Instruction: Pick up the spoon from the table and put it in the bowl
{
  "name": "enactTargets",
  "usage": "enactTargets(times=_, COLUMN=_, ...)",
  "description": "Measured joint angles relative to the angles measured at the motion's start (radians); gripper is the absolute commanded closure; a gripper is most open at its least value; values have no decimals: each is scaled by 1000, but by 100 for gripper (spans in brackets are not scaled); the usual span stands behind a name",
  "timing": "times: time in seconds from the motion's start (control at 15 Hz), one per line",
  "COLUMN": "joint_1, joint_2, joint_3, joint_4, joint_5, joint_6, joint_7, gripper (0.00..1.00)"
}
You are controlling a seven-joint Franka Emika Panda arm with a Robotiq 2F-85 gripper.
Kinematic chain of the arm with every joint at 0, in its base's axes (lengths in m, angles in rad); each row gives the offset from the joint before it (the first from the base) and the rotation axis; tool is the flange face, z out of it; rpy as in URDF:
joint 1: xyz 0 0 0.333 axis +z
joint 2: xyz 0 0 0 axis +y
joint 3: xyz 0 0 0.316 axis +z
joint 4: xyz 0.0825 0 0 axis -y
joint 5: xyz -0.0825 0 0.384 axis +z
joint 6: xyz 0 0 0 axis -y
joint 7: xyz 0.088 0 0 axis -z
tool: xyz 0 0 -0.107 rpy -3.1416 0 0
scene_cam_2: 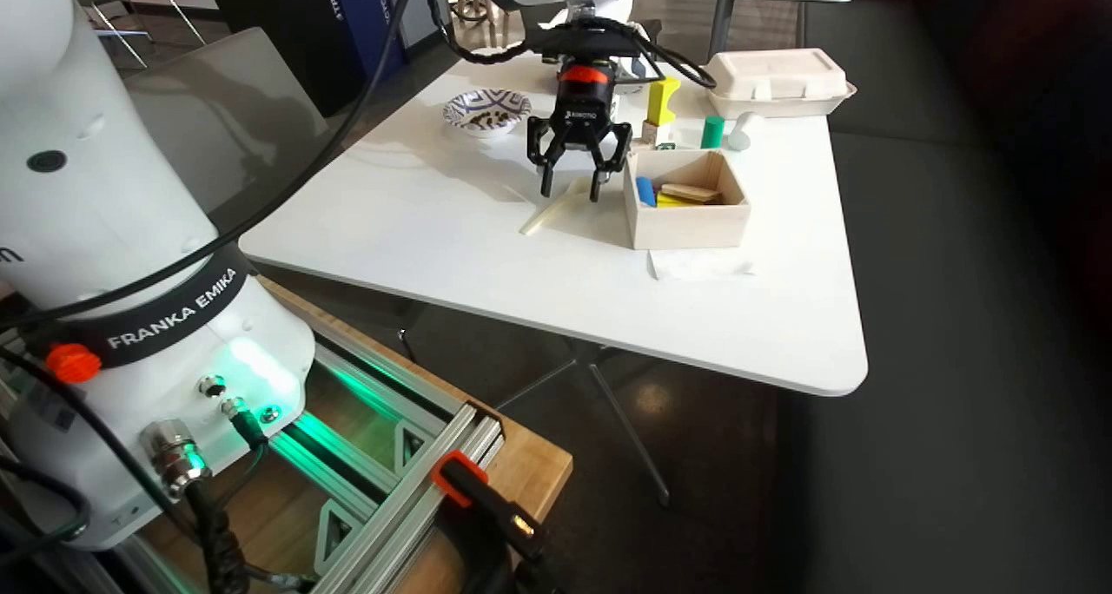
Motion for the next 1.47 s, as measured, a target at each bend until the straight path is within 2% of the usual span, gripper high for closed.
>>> enactTargets(times=0.07, joint_1=-3, joint_2=3, joint_3=1, joint_4=0, joint_5=0, joint_6=0, joint_7=-7, gripper=24)
enactTargets(times=0.33, joint_1=-9, joint_2=14, joint_3=5, joint_4=1, joint_5=0, joint_6=0, joint_7=-31, gripper=17)
enactTargets(times=0.47, joint_1=-11, joint_2=18, joint_3=10, joint_4=1, joint_5=0, joint_6=0, joint_7=-39, gripper=17)
enactTargets(times=0.6, joint_1=-11, joint_2=22, joint_3=15, joint_4=1, joint_5=0, joint_6=0, joint_7=-47, gripper=22)
enactTargets(times=0.73, joint_1=-11, joint_2=24, joint_3=20, joint_4=1, joint_5=0, joint_6=0, joint_7=-50, gripper=35)
enactTargets(times=0.8, joint_1=-11, joint_2=24, joint_3=22, joint_4=1, joint_5=0, joint_6=0, joint_7=-51, gripper=36)
enactTargets(times=0.87, joint_1=-11, joint_2=24, joint_3=24, joint_4=1, joint_5=0, joint_6=1, joint_7=-52, gripper=45)
enactTargets(times=1.0, joint_1=-11, joint_2=26, joint_3=28, joint_4=1, joint_5=1, joint_6=3, joint_7=-52, gripper=50)
enactTargets(times=1.07, joint_1=-11, joint_2=28, joint_3=30, joint_4=1, joint_5=1, joint_6=5, joint_7=-52, gripper=58)
enactTargets(times=1.13, joint_1=-11, joint_2=30, joint_3=32, joint_4=1, joint_5=1, joint_6=9, joint_7=-53, gripper=62)
enactTargets(times=1.33, joint_1=-13, joint_2=32, joint_3=32, joint_4=9, joint_5=-2, joint_6=9, joint_7=-59, gripper=57)
enactTargets(times=1.47, joint_1=-13, joint_2=32, joint_3=32, joint_4=9, joint_5=-2, joint_6=9, joint_7=-63, gripper=59)
